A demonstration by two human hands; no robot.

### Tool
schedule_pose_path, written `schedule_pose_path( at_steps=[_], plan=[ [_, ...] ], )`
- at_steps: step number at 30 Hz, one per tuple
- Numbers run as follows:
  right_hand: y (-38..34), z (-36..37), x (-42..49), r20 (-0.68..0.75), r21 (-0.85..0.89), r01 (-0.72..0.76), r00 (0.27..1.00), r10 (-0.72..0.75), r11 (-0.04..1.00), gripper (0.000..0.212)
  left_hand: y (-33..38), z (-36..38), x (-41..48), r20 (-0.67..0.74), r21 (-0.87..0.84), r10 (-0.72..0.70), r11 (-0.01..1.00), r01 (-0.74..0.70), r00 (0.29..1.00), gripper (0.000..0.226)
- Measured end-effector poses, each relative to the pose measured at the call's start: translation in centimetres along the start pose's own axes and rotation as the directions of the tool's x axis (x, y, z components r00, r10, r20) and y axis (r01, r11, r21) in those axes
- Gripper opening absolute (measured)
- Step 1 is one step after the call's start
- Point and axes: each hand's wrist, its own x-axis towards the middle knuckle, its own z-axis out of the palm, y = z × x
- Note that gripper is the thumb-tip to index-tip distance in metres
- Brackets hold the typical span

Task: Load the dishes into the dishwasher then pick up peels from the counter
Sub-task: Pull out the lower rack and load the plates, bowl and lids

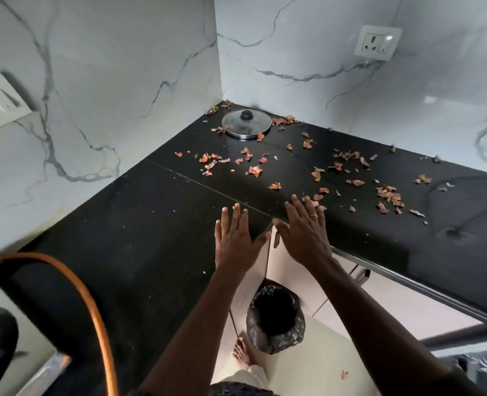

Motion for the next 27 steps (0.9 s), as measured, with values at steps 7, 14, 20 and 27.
schedule_pose_path(
  at_steps=[7, 14, 20, 27],
  plan=[
    [-0.4, 0.8, 7.7, 0.060, -0.004, -0.002, 0.998, 0.002, 1.000, 0.063, -2.0, -0.2, 8.1, 0.066, 0.025, -0.015, 1.000, 0.014, 0.998, 0.089],
    [-0.2, 2.9, 14.6, 0.093, 0.019, -0.064, 0.994, 0.062, 0.998, 0.060, -4.4, 0.2, 15.4, 0.112, 0.058, 0.020, 0.998, -0.027, 0.993, 0.088],
    [-0.2, 4.3, 18.8, 0.154, 0.003, -0.077, 0.985, 0.075, 0.997, 0.062, -6.1, 0.2, 20.2, 0.148, 0.087, 0.013, 0.996, -0.026, 0.989, 0.088],
    [0.1, 5.0, 25.4, 0.180, 0.017, -0.031, 0.983, 0.027, 0.999, 0.062, -7.3, -0.4, 25.3, 0.153, 0.123, -0.030, 0.992, 0.011, 0.988, 0.086]
  ],
)
